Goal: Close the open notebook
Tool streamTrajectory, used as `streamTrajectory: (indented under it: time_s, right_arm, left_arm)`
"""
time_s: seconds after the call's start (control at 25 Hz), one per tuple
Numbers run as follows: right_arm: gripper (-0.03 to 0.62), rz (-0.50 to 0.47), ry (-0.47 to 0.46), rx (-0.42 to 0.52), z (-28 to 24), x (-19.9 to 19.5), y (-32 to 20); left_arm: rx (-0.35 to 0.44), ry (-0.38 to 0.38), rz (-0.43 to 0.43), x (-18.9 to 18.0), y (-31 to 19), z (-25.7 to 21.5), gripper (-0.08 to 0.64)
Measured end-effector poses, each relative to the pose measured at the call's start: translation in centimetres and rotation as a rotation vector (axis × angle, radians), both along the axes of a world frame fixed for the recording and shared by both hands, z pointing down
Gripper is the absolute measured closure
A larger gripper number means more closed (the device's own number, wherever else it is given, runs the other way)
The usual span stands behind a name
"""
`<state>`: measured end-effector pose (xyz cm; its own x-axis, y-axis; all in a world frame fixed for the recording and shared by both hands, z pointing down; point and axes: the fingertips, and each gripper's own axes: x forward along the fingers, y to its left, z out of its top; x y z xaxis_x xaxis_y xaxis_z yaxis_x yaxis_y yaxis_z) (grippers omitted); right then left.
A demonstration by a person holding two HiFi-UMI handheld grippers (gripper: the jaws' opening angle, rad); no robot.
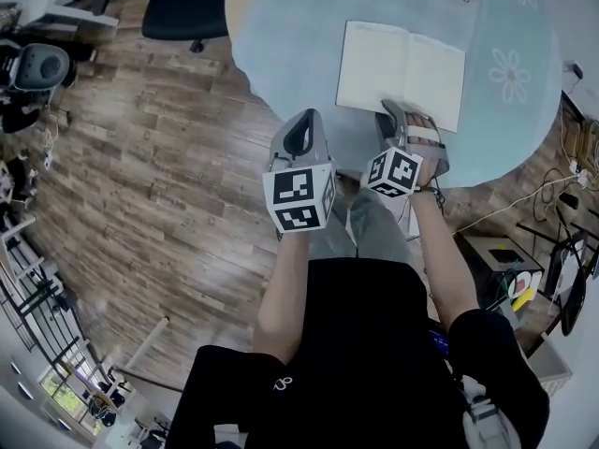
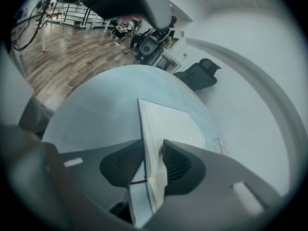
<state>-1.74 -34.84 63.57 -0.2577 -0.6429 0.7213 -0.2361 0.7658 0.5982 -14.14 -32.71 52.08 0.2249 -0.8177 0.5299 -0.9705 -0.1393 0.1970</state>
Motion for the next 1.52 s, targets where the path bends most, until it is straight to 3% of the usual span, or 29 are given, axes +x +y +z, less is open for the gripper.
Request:
streamTrajectory:
  time_s: [0.2,0.88,1.2,1.52]
  right_arm:
    - [0.523,0.067,-0.097,0.012,-0.4,0.2,0.6]
    - [0.563,0.449,-0.573,-0.025,-3.8,4.2,1.2]
    - [0.568,0.598,-0.755,-0.101,-4.0,6.4,1.2]
    - [0.569,0.812,-1.041,-0.250,-3.0,9.3,1.5]
  left_arm:
    - [-0.006,-0.008,0.023,0.8,0.4,0.1,0.566]
    - [0.003,-0.022,0.094,5.7,1.6,-0.6,0.566]
    - [0.000,-0.025,0.092,6.8,2.3,-0.9,0.566]
    - [0.007,-0.027,0.104,8.2,2.8,-1.7,0.566]
